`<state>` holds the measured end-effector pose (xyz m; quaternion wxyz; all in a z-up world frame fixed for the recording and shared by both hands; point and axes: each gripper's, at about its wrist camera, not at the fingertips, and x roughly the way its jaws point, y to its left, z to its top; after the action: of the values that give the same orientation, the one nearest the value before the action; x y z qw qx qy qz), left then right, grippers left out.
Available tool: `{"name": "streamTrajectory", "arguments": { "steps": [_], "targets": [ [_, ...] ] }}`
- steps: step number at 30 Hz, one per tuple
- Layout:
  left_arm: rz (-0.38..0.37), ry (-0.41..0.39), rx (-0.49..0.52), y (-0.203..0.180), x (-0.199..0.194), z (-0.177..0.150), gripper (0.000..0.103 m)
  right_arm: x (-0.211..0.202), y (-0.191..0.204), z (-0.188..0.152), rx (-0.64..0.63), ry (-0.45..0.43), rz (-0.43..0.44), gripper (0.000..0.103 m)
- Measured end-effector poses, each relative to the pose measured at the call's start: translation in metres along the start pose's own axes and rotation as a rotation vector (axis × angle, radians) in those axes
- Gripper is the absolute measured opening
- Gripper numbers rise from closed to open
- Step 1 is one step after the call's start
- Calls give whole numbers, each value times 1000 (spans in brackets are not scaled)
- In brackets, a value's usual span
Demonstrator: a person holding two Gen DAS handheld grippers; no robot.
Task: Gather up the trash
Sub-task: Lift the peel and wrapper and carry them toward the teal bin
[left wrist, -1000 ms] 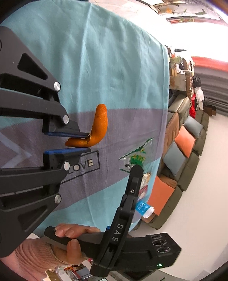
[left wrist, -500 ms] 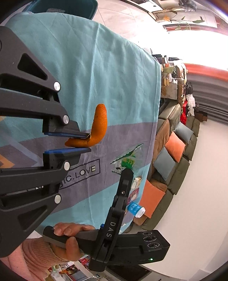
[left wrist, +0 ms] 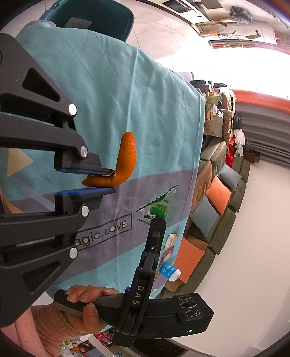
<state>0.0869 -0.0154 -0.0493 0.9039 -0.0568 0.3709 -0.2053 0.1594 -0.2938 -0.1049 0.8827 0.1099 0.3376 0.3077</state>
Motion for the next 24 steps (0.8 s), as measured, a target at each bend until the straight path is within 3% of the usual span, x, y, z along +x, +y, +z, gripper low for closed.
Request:
{"name": "streamTrajectory", "arguments": {
  "steps": [24],
  "targets": [
    [61, -28, -42, 20, -37, -15, 11, 22, 25, -3, -26, 29, 66, 16]
  ]
}}
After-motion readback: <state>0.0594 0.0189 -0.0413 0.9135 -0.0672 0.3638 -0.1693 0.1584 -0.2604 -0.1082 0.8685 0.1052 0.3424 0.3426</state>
